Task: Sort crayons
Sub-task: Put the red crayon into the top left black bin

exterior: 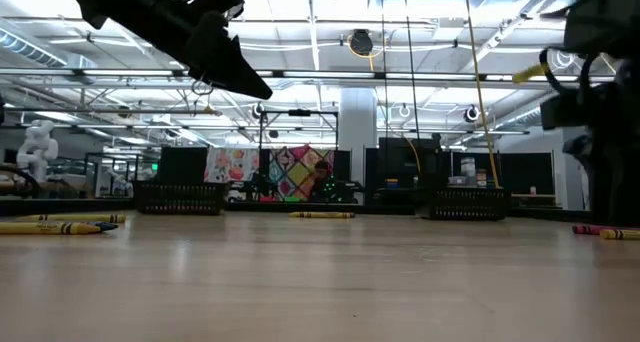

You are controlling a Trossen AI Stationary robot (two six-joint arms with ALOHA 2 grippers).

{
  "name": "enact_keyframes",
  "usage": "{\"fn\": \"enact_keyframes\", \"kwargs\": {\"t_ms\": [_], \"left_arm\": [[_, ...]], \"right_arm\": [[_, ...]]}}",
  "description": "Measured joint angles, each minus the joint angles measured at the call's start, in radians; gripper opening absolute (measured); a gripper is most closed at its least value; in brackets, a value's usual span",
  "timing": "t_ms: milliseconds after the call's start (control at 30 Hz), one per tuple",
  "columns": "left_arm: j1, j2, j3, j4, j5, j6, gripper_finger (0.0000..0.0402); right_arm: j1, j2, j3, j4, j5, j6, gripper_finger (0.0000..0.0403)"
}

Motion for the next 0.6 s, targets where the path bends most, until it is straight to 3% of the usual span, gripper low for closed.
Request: {"fn": "enact_keyframes", "kwargs": {"t_ms": [167, 300, 600], "left_arm": [[0.000, 0.000, 0.000, 0.004, 0.001, 0.000, 0.0173], [0.000, 0.000, 0.000, 0.004, 0.004, -0.001, 0.0173], [0.000, 0.000, 0.000, -0.012, 0.012, -0.026, 0.0173]], "right_arm": [[-0.033, -0.026, -0.055, 0.042, -0.004, -0.005, 0.0146], [-0.046, -0.026, -0.056, 0.037, -0.004, -0.027, 0.0131], [-0.061, 0.012, -0.053, 0.041, -0.032, -0.044, 0.0043]]}}
